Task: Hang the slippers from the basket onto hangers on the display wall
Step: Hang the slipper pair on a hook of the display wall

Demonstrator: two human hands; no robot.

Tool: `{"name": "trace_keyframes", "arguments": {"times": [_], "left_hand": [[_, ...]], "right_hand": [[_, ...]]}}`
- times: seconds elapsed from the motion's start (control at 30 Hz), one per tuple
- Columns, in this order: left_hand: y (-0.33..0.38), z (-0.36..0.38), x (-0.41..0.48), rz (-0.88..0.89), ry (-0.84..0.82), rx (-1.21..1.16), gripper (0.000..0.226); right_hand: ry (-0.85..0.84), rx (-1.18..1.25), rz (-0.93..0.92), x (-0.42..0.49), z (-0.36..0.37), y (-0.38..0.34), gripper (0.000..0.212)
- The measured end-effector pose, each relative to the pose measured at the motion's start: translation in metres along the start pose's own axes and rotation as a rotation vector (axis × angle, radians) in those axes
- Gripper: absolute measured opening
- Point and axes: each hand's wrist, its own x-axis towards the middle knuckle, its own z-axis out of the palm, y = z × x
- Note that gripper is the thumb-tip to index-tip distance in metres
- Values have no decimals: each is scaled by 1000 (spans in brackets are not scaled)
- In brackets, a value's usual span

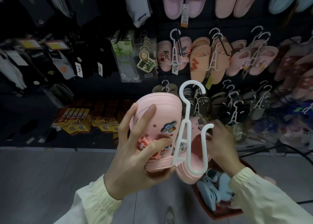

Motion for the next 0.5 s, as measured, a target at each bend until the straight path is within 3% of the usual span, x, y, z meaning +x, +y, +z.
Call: {"name": "trace_keyframes", "arguments": {"times": [0.3,0.5], "left_hand": [[1,11,-4,22,-95,-41,54],[3,18,-7,12,-108,-10,55]], "right_hand": [[242,-151,-139,18,-48,-24,41],[354,-282,-253,15,-61,-36,38]]}}
